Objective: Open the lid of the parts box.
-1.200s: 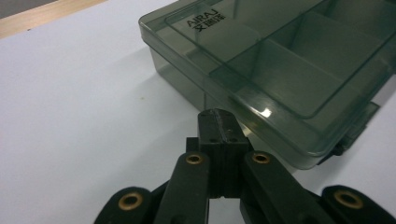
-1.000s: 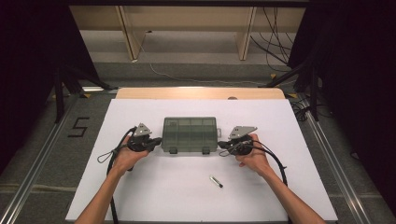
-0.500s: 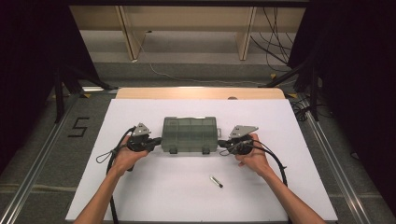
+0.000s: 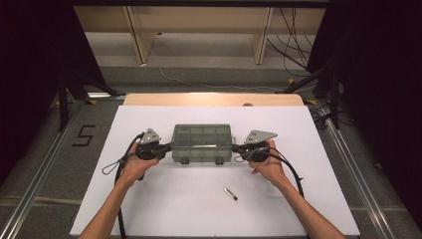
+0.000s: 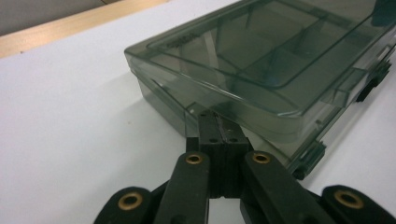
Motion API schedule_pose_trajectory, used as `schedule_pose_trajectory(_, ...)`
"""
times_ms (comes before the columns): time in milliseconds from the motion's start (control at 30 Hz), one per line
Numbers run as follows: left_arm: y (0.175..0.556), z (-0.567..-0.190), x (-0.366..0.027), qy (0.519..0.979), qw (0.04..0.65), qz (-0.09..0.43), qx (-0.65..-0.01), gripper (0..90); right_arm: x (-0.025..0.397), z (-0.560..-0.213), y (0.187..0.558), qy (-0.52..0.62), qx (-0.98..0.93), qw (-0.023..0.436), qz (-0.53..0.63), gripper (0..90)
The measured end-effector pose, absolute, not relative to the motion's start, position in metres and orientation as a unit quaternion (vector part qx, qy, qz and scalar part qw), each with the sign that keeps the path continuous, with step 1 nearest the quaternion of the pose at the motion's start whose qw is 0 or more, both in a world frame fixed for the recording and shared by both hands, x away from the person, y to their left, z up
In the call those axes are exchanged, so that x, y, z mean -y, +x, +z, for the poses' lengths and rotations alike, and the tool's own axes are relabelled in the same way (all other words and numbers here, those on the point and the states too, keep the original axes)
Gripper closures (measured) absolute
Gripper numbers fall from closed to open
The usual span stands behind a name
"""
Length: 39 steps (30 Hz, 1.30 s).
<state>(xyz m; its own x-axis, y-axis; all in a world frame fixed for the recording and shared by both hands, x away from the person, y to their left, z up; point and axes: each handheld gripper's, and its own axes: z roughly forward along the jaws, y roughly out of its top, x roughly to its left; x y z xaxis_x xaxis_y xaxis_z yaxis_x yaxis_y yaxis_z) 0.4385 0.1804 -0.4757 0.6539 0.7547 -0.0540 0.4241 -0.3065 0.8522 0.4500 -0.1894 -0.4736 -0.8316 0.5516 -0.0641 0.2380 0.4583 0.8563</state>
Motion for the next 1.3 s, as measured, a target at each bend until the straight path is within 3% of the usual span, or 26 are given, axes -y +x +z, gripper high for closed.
schedule_pose_trajectory(667,0.439,-0.447,-0.171,0.755,0.502,0.22,-0.36,89.3,0.182,-0.454,0.464,0.246,-0.81,0.191,0.497,90.0)
schedule_pose_trajectory(1300,0.442,-0.442,-0.172,0.753,0.5,0.238,-0.355,89.3,0.187,-0.451,0.467,0.252,-0.799,0.191,0.511,90.0)
